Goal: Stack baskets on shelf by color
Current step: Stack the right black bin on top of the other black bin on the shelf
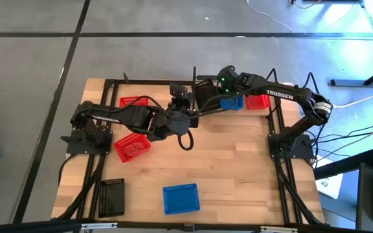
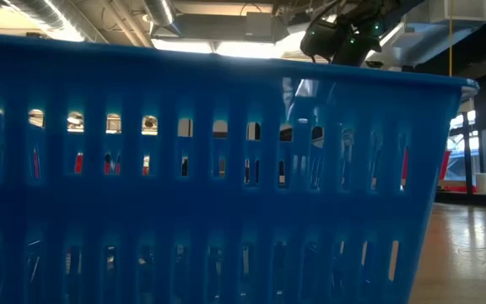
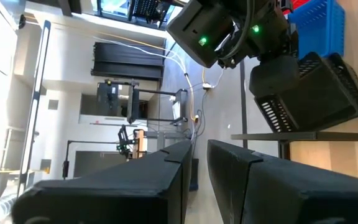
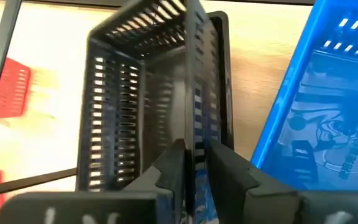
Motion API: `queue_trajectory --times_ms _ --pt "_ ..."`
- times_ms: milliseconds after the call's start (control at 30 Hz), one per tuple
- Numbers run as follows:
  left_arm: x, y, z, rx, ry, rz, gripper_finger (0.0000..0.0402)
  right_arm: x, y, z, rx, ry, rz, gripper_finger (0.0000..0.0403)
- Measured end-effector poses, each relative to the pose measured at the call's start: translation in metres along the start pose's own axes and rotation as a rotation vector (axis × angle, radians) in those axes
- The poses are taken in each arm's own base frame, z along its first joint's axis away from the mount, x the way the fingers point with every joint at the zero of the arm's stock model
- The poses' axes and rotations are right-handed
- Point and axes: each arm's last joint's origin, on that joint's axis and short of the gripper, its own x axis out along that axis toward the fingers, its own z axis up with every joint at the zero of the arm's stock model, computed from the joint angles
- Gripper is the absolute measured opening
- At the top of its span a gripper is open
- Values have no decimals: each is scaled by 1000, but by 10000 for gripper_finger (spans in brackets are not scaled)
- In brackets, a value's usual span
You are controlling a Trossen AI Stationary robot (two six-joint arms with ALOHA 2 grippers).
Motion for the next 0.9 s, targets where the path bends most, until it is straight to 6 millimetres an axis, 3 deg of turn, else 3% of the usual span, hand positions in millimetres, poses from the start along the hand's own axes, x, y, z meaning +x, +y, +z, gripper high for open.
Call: queue_trajectory --times_ms 567,900 --pt "0 0 0 -44 1 0 47 -3 1 1 -107 -6 23 63" --pt "0 0 0 -43 1 0 47 -2 2 3 -100 -28 24 10"
